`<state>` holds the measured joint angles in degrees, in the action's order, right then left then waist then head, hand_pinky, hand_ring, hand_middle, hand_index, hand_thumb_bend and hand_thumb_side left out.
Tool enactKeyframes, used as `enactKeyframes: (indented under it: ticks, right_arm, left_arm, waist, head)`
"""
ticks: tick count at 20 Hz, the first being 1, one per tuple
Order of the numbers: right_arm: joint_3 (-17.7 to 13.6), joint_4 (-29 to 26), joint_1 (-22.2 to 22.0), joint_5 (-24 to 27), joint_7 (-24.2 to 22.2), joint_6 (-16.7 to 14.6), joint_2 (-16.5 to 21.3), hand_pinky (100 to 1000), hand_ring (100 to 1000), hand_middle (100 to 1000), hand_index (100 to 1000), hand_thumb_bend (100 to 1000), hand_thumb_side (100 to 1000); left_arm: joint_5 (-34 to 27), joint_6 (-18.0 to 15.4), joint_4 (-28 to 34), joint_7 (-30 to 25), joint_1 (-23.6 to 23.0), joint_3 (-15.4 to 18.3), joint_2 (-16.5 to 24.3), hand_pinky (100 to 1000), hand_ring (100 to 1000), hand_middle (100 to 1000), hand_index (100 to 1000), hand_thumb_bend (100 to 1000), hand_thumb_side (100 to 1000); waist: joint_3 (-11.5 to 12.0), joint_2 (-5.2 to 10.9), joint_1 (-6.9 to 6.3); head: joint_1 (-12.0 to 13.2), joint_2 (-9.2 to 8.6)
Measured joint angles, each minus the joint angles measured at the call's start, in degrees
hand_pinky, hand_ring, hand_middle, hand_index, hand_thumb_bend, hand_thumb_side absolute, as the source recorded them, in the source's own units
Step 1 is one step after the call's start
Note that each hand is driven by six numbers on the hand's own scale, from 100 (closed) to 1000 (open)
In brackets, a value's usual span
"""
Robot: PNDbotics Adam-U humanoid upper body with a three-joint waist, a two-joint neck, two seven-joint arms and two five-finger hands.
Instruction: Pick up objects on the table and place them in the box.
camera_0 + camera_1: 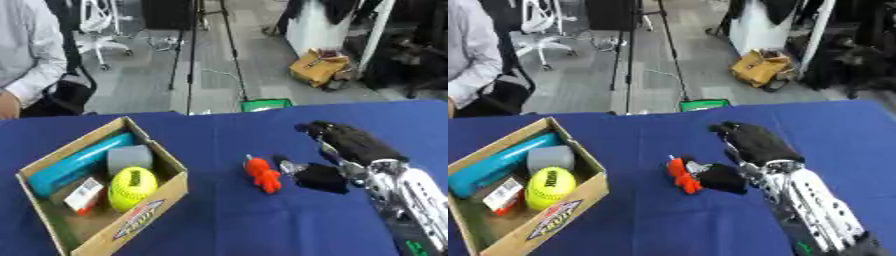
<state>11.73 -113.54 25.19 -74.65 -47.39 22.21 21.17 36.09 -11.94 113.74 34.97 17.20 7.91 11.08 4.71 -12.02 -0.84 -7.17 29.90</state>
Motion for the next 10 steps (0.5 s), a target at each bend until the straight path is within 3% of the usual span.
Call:
enactKeyframes:
  ticks: [10]
  right_arm:
    - [2.32, 3.27, 0.06, -0.69, -0.54, -0.54, -1.27, 1000, 977, 917, 1000, 391, 922]
  left_arm:
    - [-0.22, -0.24, 0.0, -0.28, 0.37, -0.48, 0.0, 880, 804, 876, 821, 100, 833]
  waist:
    - [0.86, -0.38, 0.08]
  head:
    - [-0.41, -0.01]
